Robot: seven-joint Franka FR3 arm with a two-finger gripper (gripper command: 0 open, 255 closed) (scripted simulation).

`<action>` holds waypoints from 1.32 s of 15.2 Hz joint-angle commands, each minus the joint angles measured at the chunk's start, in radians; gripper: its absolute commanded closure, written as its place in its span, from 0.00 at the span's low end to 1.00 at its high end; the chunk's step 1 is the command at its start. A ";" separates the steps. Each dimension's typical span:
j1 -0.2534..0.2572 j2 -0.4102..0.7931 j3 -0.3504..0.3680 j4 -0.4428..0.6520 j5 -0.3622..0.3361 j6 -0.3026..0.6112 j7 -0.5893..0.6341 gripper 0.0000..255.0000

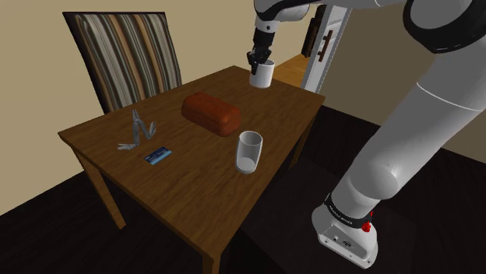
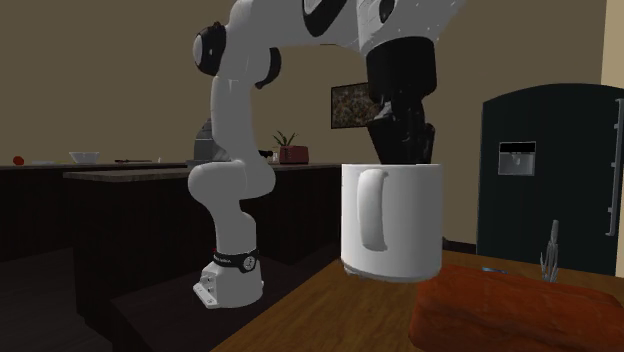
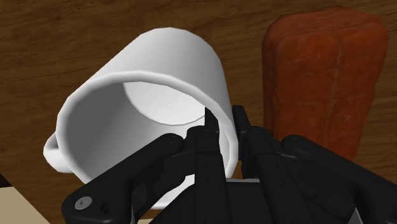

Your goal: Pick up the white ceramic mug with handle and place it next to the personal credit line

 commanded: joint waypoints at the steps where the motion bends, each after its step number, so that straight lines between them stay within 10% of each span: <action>1: 0.021 0.002 0.025 0.005 -0.004 -0.003 0.049 1.00; 20: 0.232 0.214 0.234 0.271 -0.045 -0.068 0.481 1.00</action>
